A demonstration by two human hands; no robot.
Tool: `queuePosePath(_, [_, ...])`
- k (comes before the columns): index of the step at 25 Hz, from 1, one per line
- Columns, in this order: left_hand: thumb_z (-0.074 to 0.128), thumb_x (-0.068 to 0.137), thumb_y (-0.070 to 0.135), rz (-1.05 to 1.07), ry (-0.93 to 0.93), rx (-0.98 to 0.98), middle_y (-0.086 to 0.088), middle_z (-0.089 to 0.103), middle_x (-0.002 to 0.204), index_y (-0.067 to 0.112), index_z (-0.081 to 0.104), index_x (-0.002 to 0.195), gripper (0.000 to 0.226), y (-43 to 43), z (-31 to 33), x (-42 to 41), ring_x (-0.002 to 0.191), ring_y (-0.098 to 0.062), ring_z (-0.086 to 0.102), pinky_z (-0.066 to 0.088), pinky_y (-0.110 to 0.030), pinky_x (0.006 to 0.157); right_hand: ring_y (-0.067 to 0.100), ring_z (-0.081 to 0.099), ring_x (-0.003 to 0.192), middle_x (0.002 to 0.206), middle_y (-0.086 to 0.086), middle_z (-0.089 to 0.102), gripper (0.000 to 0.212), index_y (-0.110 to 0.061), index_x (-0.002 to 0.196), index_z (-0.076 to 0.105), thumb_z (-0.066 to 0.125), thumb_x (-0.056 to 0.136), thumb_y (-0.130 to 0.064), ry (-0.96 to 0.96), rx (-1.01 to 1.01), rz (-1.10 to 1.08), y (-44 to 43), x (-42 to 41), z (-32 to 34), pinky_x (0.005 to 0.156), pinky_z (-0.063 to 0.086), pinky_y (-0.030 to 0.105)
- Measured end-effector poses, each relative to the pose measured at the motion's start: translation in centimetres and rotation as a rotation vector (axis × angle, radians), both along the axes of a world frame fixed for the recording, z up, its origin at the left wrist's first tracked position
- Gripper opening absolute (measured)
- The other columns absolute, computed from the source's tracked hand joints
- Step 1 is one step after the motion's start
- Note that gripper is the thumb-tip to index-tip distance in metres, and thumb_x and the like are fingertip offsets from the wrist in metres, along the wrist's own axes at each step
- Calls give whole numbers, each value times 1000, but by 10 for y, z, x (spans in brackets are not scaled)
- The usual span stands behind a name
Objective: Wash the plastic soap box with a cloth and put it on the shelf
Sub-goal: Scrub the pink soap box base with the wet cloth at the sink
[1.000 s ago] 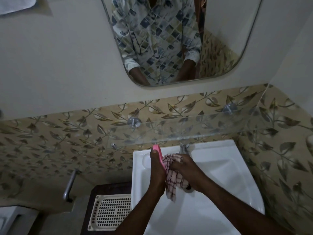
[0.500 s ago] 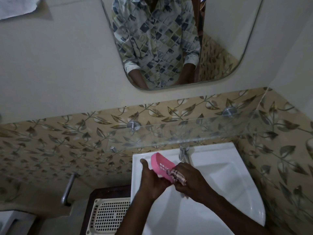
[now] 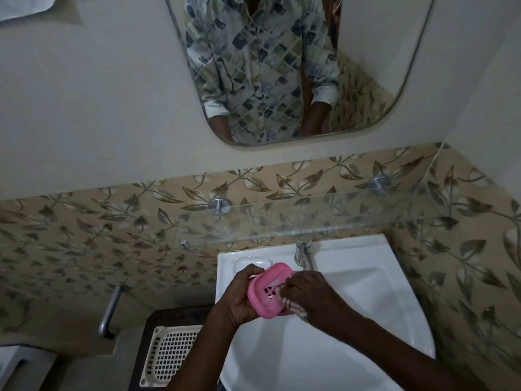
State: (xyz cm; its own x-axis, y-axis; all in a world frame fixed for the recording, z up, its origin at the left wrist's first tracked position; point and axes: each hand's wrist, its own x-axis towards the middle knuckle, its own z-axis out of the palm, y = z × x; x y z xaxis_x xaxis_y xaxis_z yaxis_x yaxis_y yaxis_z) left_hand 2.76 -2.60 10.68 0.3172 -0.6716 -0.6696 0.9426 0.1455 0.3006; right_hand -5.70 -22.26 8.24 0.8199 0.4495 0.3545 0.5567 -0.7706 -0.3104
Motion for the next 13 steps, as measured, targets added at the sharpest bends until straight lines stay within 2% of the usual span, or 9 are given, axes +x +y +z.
queuePosePath(2, [63, 74, 25, 15, -58, 61, -24, 65, 98, -3, 64, 110, 46, -6, 0, -1, 87, -36, 63, 50, -43, 83, 19, 62, 93, 99, -3, 68, 49, -23, 111, 61, 67, 65, -12, 82, -4, 54, 7, -2, 3, 84, 45, 30])
queuePosePath(4, [59, 76, 27, 4, -80, 74, -24, 63, 102, -2, 65, 112, 46, -9, 0, 0, 91, -36, 60, 49, -46, 83, 21, 67, 79, 84, 1, 70, 26, -17, 97, 67, 60, 73, -9, 115, 72, 33, 2, 4, 9, 80, 46, 27])
queuePosePath(6, [55, 80, 27, 11, -63, 90, -23, 60, 105, 0, 61, 119, 48, -8, 2, -2, 92, -35, 58, 47, -47, 86, 25, 65, 76, 80, 6, 68, 12, -10, 81, 69, 59, 80, -3, 17, 109, 41, 0, 6, 10, 82, 48, 33])
queuePosePath(9, [58, 83, 31, 36, -71, 116, -18, 60, 102, 4, 57, 119, 45, -10, 4, -5, 88, -30, 59, 47, -40, 84, 23, 59, 91, 95, 3, 67, 11, -13, 94, 69, 64, 89, -5, -107, 14, 158, 3, 4, 4, 92, 42, 35])
queuePosePath(11, [61, 82, 31, 83, -91, 107, -21, 67, 102, 1, 65, 115, 45, -12, 2, -6, 87, -33, 65, 52, -42, 83, 24, 62, 86, 90, 4, 68, 16, -13, 91, 72, 70, 80, -2, -150, 50, 62, 6, 4, 4, 89, 45, 34])
queuePosePath(13, [65, 83, 33, 128, -98, 108, -24, 69, 101, 0, 65, 120, 50, -12, 1, -6, 89, -35, 67, 55, -43, 83, 23, 61, 85, 90, 4, 69, 24, -13, 96, 71, 65, 75, -2, -146, 78, 30, 8, 2, 6, 85, 45, 33])
